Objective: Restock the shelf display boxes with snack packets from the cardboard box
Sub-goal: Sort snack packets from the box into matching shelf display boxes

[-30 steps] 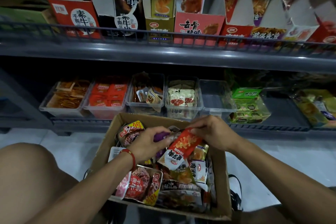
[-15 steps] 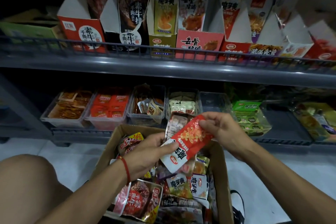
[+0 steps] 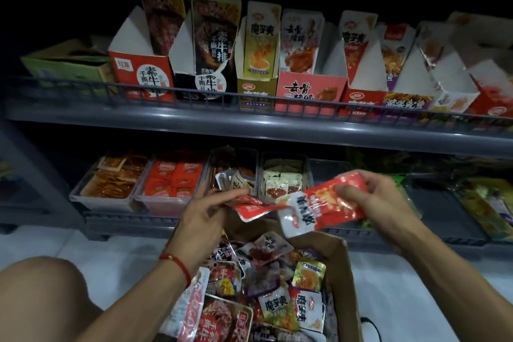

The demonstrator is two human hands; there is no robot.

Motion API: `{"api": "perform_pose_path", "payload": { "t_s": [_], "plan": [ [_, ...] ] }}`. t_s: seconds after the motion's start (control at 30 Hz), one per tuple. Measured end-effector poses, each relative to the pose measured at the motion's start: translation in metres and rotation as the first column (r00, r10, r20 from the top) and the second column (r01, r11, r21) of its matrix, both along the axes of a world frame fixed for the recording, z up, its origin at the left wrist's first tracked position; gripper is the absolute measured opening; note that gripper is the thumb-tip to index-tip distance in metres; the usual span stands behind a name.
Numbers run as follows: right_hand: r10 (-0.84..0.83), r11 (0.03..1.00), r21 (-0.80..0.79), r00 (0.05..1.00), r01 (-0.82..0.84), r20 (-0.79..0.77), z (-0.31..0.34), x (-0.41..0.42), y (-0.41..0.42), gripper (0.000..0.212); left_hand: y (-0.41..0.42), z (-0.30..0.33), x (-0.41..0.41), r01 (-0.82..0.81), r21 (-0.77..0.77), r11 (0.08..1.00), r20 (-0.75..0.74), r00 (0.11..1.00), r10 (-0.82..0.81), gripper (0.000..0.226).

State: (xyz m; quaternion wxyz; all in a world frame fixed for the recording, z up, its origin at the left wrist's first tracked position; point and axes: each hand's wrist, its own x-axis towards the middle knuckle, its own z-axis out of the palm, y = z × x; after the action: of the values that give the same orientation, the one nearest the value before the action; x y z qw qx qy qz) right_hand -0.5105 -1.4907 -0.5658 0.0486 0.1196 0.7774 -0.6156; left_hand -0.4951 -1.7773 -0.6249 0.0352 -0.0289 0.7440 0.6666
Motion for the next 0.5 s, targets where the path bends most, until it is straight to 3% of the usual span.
{"api": "perform_pose_path", "payload": {
  "t_s": [0.13, 0.3, 0.4, 0.5],
  "plan": [
    [-0.081, 0.957, -0.277, 0.996, 0.086, 0.028, 0.005, 0.002, 0.006, 0.028, -0.006, -0.010, 0.000, 0.070, -0.145, 0.987, -0.003, 0.997, -0.071, 0.060],
    [-0.005, 0.859, -0.502, 0.983, 0.098, 0.183, -0.008, 0.011, -0.016, 0.042, 0.000, -0.007, 0.005, -0.036, -0.331, 0.943, -0.193, 0.981, -0.030, 0.079],
    [0.146, 0.841, -0.540, 0.946, 0.037, 0.291, -0.027, 0.022, -0.036, 0.038, 0.004, -0.002, 0.005, -0.044, -0.200, 0.979, -0.209, 0.978, 0.001, 0.076],
    [0.216, 0.876, -0.481, 0.923, -0.039, 0.318, -0.036, 0.030, -0.054, 0.015, 0.009, 0.001, 0.006, -0.045, -0.024, 0.999, -0.143, 0.989, 0.041, 0.070]
  ]
}}
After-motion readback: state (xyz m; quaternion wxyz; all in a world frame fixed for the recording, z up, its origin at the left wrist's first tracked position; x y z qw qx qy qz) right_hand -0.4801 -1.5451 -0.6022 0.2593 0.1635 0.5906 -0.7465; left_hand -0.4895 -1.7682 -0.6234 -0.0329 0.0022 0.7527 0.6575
